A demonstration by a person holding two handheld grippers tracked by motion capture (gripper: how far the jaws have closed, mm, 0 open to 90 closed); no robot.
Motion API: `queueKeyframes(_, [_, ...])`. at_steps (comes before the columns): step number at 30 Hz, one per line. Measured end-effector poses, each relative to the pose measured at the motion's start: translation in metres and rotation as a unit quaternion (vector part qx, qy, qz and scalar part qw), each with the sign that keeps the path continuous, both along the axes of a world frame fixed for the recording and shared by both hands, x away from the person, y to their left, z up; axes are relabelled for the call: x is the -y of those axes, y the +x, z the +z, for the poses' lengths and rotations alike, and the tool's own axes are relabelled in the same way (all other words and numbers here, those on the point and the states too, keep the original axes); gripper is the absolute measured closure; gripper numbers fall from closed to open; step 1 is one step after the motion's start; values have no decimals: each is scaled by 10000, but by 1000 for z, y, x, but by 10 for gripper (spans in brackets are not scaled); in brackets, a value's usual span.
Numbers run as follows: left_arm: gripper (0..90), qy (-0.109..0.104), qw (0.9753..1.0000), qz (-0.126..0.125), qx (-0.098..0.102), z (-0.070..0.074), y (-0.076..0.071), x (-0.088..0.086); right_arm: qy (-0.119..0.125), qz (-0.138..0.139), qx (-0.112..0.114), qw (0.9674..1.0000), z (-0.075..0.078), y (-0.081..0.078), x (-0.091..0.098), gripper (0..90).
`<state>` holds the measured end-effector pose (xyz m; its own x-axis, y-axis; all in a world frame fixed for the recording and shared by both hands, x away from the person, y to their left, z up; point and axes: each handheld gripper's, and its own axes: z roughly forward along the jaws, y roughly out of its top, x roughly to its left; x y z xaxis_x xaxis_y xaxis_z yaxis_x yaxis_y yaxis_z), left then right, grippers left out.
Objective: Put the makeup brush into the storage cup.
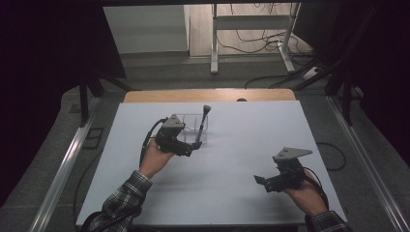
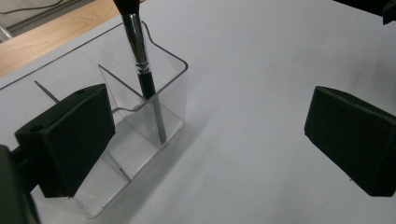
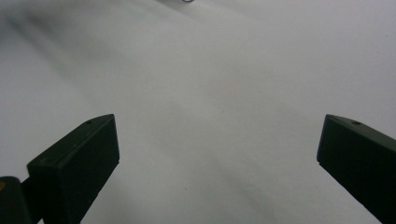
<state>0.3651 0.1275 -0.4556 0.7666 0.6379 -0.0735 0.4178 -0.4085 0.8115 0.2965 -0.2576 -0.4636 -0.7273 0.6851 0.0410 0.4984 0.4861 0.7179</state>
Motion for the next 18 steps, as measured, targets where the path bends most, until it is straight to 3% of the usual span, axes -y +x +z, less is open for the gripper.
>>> queueKeyframes(18, [23, 86, 10000, 1, 27, 1, -16, -7, 4, -3, 4, 10000, 0, 0, 0, 0])
